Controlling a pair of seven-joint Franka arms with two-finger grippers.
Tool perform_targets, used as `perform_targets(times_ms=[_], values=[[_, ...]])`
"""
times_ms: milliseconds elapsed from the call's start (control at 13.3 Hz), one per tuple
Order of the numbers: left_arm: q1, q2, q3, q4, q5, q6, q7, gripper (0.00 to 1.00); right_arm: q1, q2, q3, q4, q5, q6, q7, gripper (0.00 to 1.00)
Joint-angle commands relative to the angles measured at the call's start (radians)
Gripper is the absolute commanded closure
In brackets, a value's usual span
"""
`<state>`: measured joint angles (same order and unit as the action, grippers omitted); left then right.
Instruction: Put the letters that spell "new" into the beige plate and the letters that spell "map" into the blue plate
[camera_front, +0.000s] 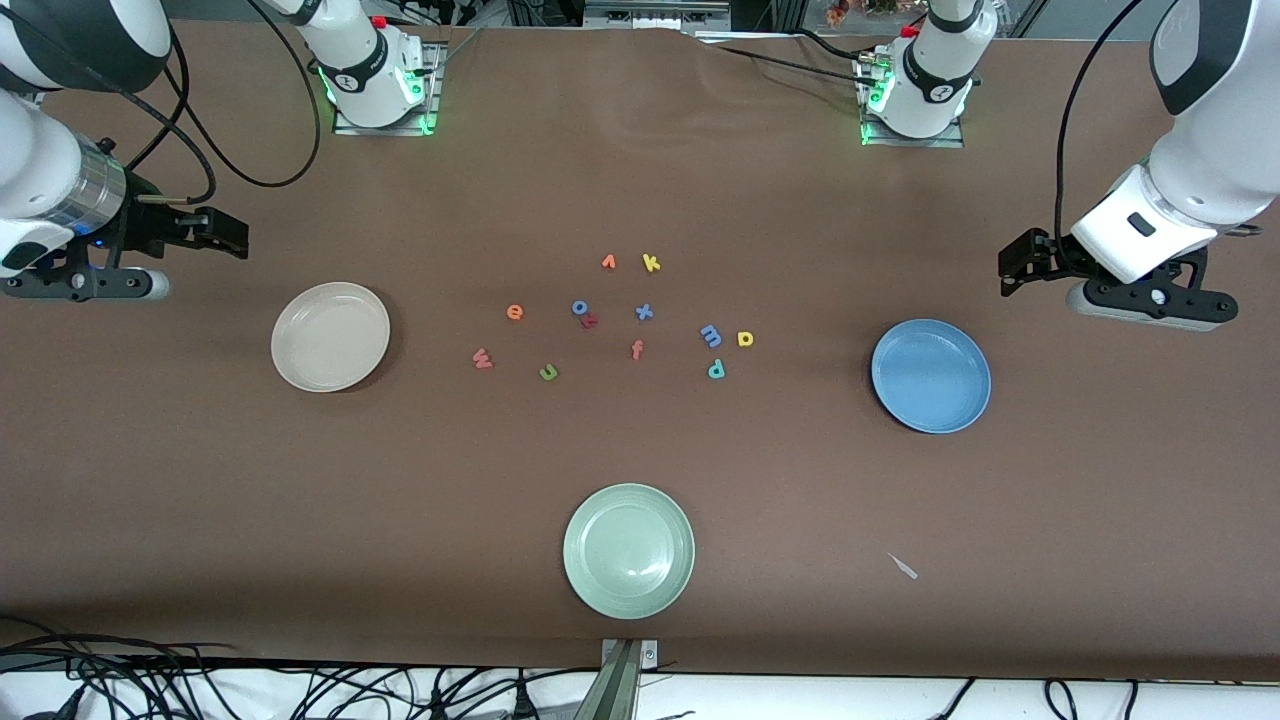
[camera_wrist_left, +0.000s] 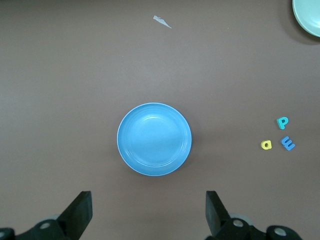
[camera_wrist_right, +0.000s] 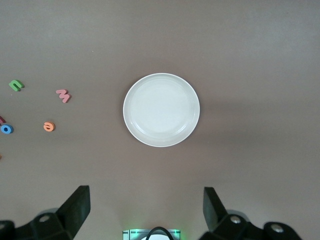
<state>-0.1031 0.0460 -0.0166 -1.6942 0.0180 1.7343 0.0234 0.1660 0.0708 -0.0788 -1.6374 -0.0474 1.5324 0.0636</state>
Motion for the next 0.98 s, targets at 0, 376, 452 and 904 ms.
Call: perform_targets(times_ms=[0, 376, 452, 904], values=[[0.000, 0.002, 0.001, 0.021, -0.023, -0.019, 0.006, 0.00, 0.004, 0.009, -0.004, 0.019, 0.015, -0.006, -0.005, 0.00], [0.002, 0.002, 0.001, 0.021, -0.023, -0.019, 0.006, 0.00, 0.004, 0.009, -0.004, 0.021, 0.015, -0.005, -0.005, 0.00], [0.002, 0.002, 0.001, 0.021, -0.023, -0.021, 0.006, 0.00, 0.004, 0.009, -0.002, 0.019, 0.015, -0.005, -0.005, 0.00], [0.016, 0.002, 0.007, 0.021, -0.021, -0.019, 0.006, 0.00, 0.004, 0.009, -0.002, 0.019, 0.015, -0.006, -0.004, 0.00]])
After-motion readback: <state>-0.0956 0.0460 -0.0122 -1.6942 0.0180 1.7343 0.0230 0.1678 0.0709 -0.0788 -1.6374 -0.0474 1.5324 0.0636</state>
